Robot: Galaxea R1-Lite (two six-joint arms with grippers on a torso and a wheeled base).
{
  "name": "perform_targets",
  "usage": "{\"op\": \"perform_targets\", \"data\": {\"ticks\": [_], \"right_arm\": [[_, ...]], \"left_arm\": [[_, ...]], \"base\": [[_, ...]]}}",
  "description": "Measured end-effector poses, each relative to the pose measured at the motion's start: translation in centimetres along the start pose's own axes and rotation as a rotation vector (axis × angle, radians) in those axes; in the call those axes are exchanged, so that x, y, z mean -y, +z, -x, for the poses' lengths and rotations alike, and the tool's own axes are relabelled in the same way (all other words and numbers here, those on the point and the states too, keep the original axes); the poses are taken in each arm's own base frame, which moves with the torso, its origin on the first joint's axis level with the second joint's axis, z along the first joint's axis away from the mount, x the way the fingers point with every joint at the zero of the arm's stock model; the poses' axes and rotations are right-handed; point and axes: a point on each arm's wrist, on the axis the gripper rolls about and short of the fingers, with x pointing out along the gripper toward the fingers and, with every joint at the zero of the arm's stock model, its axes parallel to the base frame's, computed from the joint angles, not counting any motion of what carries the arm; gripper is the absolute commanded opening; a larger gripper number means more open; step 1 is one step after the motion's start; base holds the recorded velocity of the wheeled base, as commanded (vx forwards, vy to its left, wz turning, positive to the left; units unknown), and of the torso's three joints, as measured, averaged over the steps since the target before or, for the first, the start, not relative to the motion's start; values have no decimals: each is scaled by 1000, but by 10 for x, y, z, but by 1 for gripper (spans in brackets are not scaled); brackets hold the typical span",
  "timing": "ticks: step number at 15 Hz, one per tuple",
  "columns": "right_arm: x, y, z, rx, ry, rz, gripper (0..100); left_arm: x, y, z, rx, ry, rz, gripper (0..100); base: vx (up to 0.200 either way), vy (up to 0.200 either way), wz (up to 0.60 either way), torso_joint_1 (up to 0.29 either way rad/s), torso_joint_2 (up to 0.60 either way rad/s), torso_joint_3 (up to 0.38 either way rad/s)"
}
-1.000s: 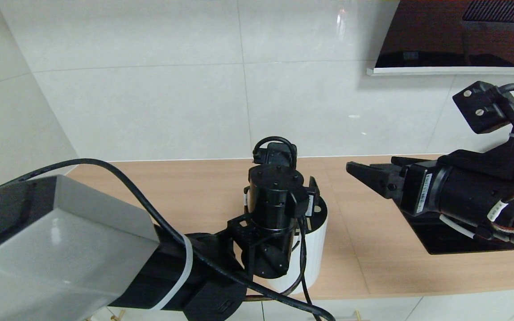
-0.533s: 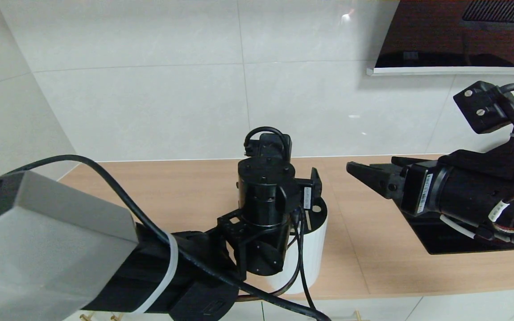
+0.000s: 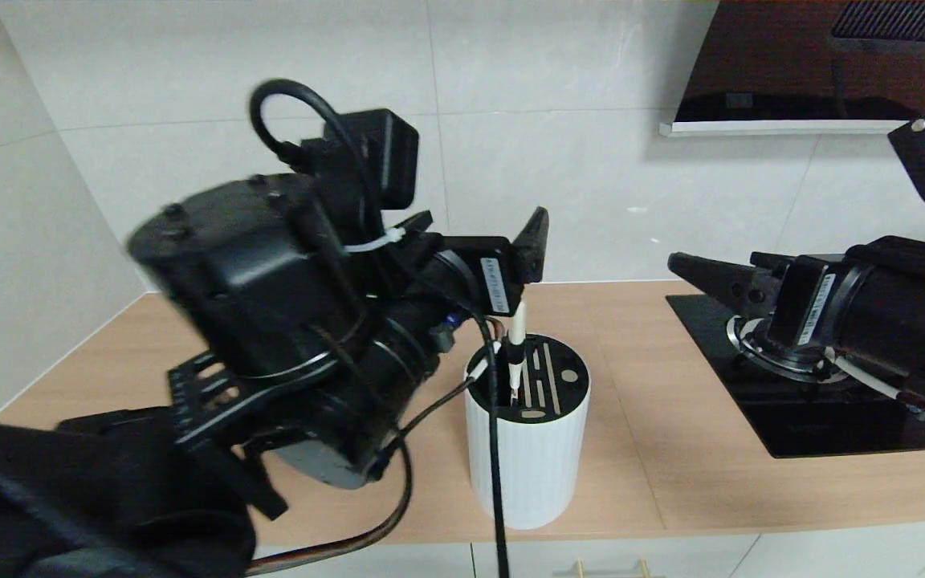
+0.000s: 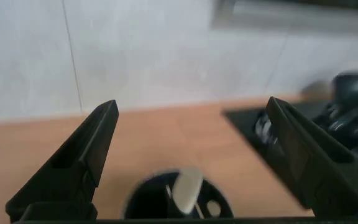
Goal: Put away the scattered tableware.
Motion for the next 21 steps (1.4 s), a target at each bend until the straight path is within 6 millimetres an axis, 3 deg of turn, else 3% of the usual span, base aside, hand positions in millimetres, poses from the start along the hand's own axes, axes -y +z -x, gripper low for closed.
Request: {"op": "perform_targets", "data": {"ticks": [4,7,10,14,17,19,21], "right_arm": [[25,6,30,63,-89,15,100],[44,-2,77,124,-166,20,100],[55,-13,130,191,-242,23,100],[58,-34,197,236,-340,64,100],[54,-61,243,233,-401,151,100],[50,-77,258,244,-470,175,100],[48,-86,263,269,-510,178,100]], "left_arm": [[-44,40,44,71,37,-52,100],[-95,46,83,67,157,-103,100],[-125,55,131,47,254,-139,100],[-145,63,214,-24,318,-173,100],[-152,57,279,-2,370,-174,100],[-149,50,314,60,438,-183,100],[-143,44,333,135,518,-190,100]], "base": [[0,0,0,0,0,0],[0,0,0,0,0,0],[0,0,0,0,0,0],[0,0,0,0,0,0],[0,0,0,0,0,0],[0,0,0,0,0,0],[0,0,0,0,0,0]]}}
